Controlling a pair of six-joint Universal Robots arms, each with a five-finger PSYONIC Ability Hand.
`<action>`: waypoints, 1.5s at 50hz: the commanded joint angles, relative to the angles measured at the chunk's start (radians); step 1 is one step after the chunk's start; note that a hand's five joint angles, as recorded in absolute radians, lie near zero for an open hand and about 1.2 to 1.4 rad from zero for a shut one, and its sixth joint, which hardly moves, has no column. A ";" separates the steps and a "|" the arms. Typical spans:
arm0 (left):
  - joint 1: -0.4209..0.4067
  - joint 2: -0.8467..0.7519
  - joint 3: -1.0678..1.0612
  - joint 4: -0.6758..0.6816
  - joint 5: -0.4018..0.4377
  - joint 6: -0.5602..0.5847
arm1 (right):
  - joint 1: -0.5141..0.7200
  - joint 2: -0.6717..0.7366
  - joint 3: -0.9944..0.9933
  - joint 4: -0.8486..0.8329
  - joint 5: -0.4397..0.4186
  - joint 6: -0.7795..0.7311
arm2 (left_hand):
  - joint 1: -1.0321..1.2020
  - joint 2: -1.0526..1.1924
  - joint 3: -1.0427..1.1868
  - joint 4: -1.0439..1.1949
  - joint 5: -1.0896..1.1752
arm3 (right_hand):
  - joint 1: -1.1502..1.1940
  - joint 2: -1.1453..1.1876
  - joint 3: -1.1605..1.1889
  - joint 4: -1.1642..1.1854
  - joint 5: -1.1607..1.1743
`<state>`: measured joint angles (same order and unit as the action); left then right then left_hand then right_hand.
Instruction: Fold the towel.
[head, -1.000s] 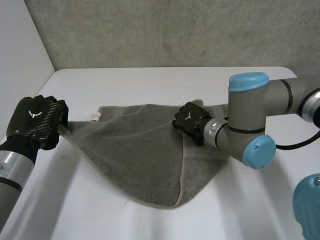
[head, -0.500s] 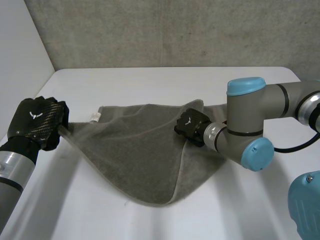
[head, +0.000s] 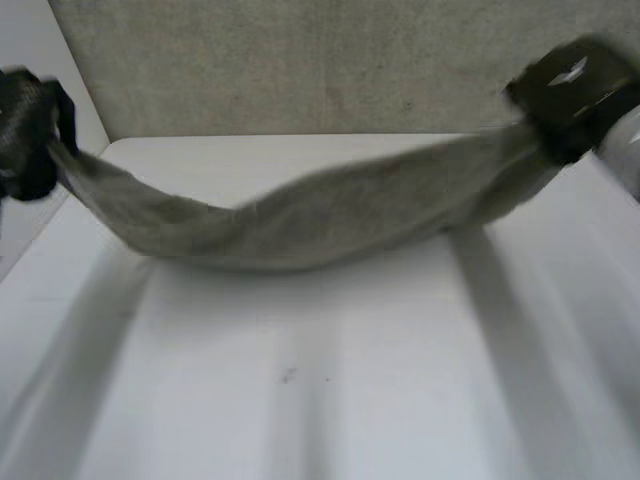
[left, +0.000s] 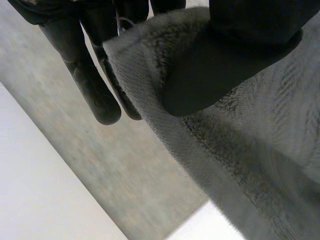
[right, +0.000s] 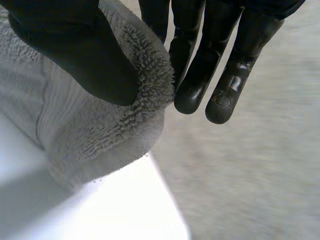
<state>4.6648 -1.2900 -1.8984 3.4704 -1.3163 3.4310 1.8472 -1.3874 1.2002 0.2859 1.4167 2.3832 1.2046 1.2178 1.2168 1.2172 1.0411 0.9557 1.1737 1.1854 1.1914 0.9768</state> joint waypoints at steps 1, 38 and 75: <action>0.000 0.055 0.215 -0.170 -0.003 -0.069 | -0.106 -0.278 -0.042 0.056 -0.007 0.065 | 0.192 0.178 0.180 0.179 0.181 | 0.441 0.223 0.211 0.205 0.245; -0.244 -0.885 1.312 -0.340 -0.179 0.102 | 0.015 0.450 -0.665 -0.229 0.237 -0.016 | 0.192 0.178 0.180 0.179 0.181 | 0.441 0.223 0.211 0.205 0.245; -0.173 -0.913 0.357 0.127 -0.109 -0.061 | -0.009 0.476 0.143 -0.388 -0.024 -0.044 | 0.192 0.178 0.180 0.179 0.181 | 0.441 0.223 0.211 0.205 0.245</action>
<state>4.4687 -2.1836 -1.4012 3.5843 -1.4488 3.3365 1.8612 -0.9747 1.2678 -0.1997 1.3823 2.4242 1.2056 1.2178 1.2169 1.2176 1.0411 0.9595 1.1786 1.1886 1.1949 0.9863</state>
